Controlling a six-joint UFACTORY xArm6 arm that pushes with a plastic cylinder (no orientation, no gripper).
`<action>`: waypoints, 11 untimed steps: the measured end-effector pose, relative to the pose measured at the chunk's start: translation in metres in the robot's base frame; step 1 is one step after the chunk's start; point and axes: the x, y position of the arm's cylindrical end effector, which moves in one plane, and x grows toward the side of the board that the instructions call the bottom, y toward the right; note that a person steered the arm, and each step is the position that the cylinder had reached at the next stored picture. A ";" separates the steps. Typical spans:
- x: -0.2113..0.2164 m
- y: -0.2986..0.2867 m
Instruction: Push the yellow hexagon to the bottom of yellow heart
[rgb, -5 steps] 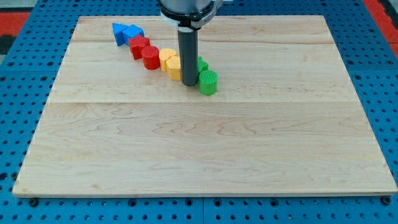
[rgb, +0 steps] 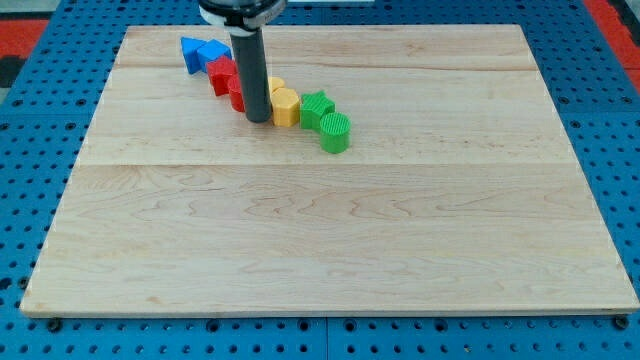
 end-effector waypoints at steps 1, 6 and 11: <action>-0.014 0.000; 0.021 0.039; 0.020 0.092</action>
